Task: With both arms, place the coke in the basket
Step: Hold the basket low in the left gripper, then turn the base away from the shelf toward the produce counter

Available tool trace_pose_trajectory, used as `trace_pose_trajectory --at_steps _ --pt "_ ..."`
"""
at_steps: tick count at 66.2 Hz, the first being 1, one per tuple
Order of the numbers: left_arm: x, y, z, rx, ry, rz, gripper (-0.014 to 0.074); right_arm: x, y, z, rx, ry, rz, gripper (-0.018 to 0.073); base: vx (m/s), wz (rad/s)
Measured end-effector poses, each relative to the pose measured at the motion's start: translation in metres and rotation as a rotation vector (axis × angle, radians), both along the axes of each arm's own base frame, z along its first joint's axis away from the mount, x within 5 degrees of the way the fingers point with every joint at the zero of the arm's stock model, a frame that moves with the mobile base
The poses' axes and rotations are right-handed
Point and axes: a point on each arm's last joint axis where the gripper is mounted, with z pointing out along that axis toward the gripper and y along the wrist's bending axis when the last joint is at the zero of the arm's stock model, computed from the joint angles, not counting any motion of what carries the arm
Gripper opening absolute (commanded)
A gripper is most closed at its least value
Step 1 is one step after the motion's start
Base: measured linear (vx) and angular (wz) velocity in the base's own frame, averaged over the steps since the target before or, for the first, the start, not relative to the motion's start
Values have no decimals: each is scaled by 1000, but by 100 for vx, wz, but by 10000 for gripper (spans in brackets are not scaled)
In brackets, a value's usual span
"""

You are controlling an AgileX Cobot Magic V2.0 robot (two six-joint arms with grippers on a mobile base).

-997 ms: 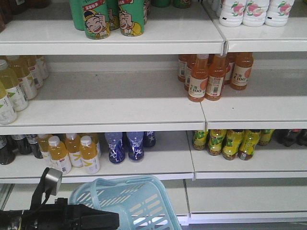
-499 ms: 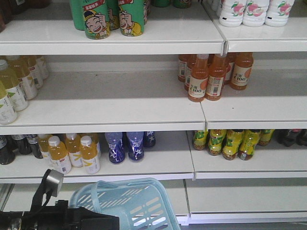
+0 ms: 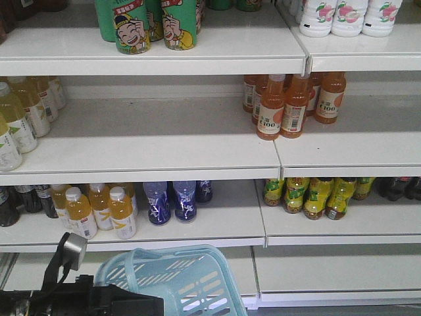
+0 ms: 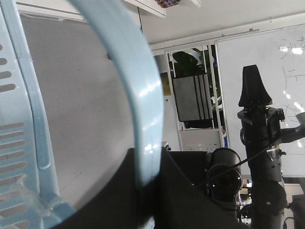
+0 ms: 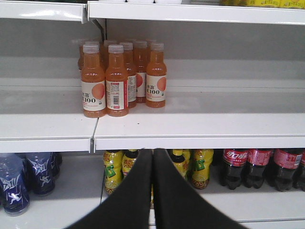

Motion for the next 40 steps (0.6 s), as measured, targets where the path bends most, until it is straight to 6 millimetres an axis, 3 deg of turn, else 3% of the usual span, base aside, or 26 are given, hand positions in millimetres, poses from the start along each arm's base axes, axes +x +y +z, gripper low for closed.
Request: trace_pose_trajectory --at_steps 40 --pt "0 0 0 2 -1 0 -8 0 0 0 0 0 0 -9 -1 -22"
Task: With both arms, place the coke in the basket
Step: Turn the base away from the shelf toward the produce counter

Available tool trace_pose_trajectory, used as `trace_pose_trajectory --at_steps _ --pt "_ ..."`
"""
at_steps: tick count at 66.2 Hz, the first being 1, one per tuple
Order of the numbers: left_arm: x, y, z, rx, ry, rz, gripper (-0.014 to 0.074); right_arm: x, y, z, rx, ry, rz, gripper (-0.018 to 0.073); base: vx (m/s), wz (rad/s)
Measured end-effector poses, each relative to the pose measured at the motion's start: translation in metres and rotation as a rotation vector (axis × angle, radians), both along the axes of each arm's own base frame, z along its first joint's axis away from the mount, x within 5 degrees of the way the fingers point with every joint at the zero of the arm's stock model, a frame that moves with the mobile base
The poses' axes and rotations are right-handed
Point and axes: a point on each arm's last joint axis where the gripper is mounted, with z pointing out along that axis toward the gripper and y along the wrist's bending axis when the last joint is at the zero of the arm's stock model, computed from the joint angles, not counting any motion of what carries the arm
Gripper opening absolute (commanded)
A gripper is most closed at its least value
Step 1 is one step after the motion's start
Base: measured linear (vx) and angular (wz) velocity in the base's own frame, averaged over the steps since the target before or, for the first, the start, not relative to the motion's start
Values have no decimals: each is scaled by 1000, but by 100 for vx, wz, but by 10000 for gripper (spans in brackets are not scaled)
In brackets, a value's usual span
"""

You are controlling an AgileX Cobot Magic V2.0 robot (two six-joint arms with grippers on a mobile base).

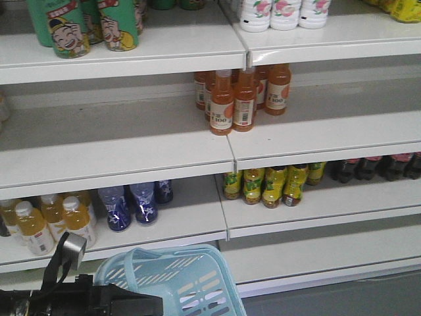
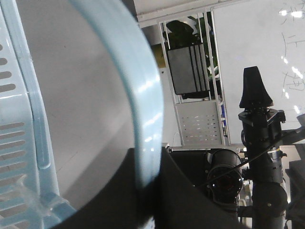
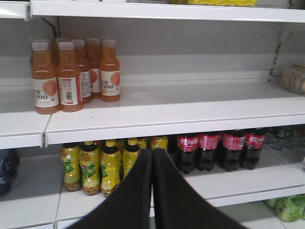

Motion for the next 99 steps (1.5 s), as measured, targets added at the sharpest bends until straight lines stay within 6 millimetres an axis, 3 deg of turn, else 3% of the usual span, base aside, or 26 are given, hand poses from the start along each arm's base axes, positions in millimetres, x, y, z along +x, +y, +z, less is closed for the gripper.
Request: trace_pose_trajectory --at_steps 53,99 --pt "0 0 0 0 0 0 -8 0 0 0 0 0 0 -9 -2 -46" --pt "0 0 0 0 0 0 -8 0 0 0 0 0 0 -9 0 -26"
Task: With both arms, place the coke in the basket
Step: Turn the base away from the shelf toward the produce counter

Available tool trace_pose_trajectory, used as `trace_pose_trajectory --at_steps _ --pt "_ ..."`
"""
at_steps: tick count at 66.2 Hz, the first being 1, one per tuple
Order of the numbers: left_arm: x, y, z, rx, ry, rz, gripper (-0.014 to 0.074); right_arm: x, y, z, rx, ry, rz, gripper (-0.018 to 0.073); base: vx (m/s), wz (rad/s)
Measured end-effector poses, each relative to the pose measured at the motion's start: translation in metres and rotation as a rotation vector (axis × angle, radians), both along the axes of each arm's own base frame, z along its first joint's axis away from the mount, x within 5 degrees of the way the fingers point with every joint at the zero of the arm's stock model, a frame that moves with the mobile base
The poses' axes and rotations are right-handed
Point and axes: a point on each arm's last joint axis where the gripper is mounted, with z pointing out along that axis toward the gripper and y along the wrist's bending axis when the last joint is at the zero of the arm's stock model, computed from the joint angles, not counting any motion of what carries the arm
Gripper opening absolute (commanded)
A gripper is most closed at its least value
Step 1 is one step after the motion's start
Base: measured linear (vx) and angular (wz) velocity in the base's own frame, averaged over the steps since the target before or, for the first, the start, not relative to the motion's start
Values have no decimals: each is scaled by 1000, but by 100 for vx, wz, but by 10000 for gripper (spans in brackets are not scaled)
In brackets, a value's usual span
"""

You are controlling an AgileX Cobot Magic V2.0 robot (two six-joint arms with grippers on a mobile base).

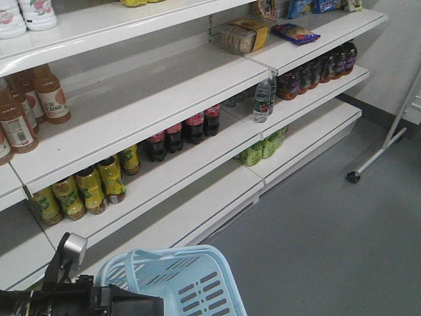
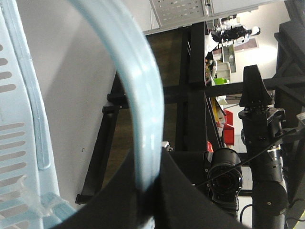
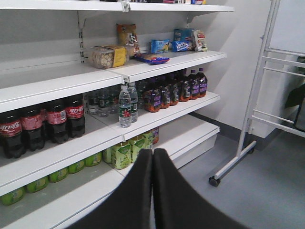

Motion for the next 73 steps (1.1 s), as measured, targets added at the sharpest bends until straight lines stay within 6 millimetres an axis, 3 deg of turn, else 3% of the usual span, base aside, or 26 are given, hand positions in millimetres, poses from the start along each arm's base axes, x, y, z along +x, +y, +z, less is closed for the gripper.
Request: trace_pose_trajectory --at_steps 73 --pt "0 0 0 0 0 0 -7 0 0 0 0 0 0 -9 1 -35"
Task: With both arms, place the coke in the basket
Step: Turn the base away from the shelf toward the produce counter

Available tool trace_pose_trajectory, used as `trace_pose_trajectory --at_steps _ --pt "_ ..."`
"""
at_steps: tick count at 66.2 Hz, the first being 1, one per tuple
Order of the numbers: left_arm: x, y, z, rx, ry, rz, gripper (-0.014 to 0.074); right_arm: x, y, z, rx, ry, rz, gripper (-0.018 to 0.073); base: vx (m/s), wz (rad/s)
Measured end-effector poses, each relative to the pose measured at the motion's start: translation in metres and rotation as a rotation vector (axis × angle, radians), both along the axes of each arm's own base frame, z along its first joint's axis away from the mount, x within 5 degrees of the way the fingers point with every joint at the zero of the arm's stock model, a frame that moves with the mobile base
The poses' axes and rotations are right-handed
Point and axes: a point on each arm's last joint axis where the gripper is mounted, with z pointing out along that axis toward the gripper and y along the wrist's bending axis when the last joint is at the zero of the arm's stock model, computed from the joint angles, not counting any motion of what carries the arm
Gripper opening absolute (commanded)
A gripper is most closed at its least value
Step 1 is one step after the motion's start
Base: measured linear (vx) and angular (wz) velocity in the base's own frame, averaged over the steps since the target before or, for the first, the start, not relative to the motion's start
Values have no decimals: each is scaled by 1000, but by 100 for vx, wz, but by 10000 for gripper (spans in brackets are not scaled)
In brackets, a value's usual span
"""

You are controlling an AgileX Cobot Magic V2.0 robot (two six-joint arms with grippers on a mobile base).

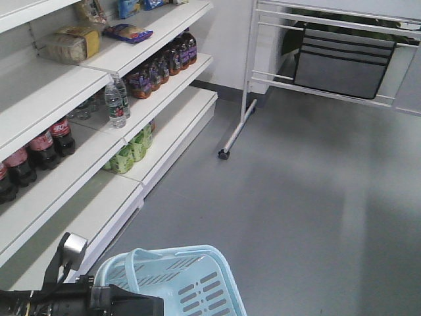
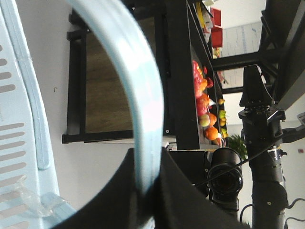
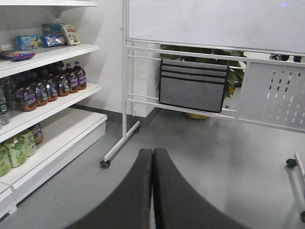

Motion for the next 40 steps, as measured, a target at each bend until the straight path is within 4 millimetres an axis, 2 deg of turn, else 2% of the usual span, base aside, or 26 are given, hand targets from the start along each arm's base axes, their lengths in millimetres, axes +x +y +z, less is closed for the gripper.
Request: trace_pose_trajectory --at_steps 40 --pt "0 0 0 0 0 0 -7 0 0 0 0 0 0 -9 2 -27"
